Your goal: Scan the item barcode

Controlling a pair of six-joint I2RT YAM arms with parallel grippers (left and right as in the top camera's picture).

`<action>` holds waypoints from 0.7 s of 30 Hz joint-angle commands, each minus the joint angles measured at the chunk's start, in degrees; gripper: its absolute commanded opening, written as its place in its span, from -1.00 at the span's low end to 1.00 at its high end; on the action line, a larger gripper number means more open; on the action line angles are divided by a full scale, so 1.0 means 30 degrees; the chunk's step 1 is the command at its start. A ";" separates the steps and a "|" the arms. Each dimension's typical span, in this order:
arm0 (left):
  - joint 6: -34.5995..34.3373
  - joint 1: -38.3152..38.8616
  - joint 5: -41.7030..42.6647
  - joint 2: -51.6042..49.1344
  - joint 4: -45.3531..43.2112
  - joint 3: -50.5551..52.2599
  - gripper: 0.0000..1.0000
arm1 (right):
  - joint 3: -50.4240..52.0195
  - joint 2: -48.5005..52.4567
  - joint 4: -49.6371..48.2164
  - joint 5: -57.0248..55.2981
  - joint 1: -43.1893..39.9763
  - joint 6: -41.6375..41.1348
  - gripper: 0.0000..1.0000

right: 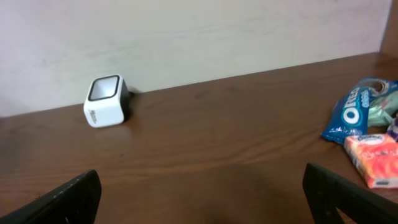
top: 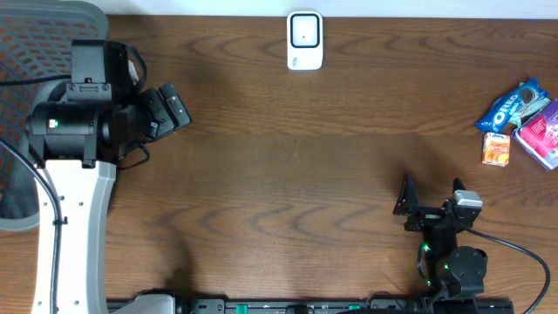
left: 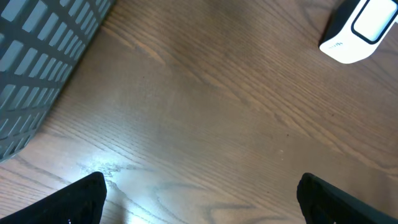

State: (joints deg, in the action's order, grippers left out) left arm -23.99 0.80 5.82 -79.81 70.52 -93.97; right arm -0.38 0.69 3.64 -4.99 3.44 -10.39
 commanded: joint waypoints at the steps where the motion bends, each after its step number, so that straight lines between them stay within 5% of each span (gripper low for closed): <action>1: 0.0051 -0.0080 -0.0124 0.0029 0.0051 0.0000 0.96 | 0.0029 -0.0138 0.0175 0.0328 -0.0168 0.2295 0.99; 6: 0.0051 -0.0080 -0.0124 0.0029 0.0051 0.0000 0.96 | 0.0029 -0.0138 0.0189 0.0350 -0.0168 0.4430 0.99; 21: 0.0051 -0.0080 -0.0124 0.0029 0.0051 0.0000 0.96 | 0.0029 -0.0138 0.0153 0.0634 -0.0168 0.4554 0.98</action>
State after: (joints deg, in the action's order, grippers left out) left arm -24.01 0.80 5.82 -79.81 70.52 -93.97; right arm -0.38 0.69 3.81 -3.62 3.44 2.24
